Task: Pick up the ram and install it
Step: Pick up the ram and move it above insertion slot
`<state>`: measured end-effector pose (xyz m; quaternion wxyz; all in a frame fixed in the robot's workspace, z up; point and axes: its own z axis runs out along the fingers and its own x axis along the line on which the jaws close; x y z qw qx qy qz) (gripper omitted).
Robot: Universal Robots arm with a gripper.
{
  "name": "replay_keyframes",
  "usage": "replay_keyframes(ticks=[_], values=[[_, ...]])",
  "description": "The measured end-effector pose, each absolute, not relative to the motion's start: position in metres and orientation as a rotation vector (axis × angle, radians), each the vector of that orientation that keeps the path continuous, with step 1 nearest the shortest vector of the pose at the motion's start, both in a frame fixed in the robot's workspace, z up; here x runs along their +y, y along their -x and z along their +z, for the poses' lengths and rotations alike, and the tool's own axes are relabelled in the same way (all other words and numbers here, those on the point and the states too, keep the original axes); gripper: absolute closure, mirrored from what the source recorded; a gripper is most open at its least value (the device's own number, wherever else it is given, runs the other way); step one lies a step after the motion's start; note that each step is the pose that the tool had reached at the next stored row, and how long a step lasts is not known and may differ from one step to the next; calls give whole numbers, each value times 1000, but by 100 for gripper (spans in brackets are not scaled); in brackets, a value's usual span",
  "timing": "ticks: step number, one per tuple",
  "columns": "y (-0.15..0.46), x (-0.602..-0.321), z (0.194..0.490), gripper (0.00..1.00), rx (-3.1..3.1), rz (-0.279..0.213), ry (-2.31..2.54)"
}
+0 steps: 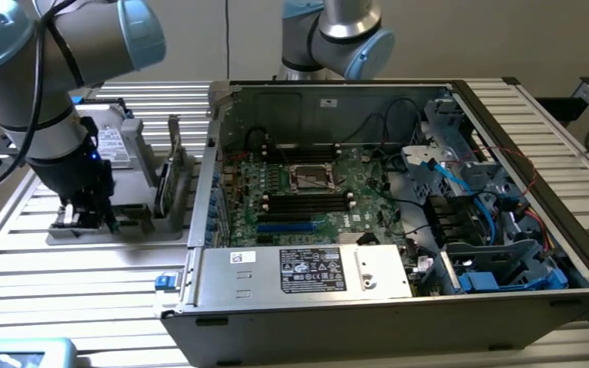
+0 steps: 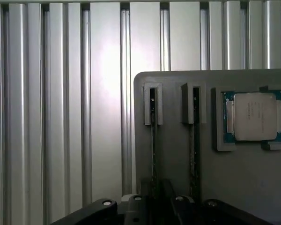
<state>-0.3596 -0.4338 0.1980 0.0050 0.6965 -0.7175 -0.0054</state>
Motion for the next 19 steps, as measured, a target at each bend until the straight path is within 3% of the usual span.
replay_keyframes(ticks=[3,19], values=[[360,-434,206,88,-2249,-11,-2184],[362,-434,262,88,-2231,15,-2205]])
